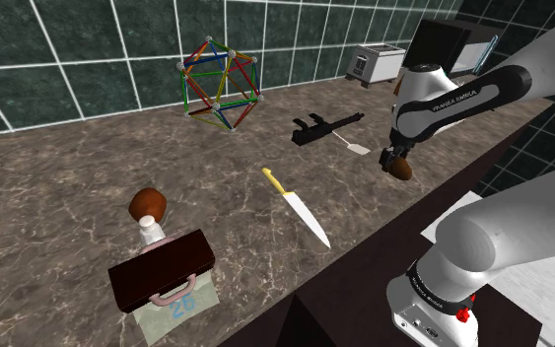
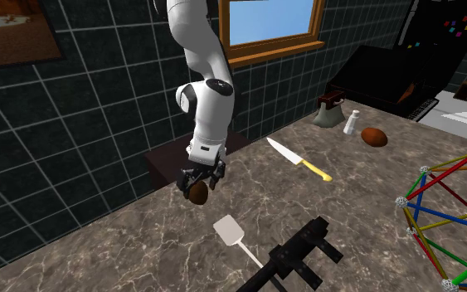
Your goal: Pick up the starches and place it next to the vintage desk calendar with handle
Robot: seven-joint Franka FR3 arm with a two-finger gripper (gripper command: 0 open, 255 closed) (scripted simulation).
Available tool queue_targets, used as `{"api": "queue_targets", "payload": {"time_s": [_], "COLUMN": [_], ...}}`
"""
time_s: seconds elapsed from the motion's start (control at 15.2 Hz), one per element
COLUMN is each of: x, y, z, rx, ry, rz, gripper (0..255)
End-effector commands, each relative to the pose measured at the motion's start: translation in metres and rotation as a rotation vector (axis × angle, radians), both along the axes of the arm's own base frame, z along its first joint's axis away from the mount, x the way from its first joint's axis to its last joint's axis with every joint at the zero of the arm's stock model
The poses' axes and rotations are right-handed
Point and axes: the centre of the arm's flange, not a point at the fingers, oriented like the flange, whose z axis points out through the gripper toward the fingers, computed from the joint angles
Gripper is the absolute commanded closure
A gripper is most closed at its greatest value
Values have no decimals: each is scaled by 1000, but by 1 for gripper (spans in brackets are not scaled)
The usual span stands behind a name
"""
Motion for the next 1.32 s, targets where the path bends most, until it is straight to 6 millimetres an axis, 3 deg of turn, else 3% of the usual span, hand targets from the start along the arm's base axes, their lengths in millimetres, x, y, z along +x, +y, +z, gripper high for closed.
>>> {"api": "queue_targets", "payload": {"time_s": [0.0,0.2,0.26,0.86,1.25], "x": [0,0,0,0,0], "y": [0,0,0,0,0], "z": [-1,-1,-1,-1,31], "rx": [0,0,0,0,0], "ry": [0,0,0,0,0], "rz": [0,0,0,0,0], "gripper": [0,0,255,255,255]}}
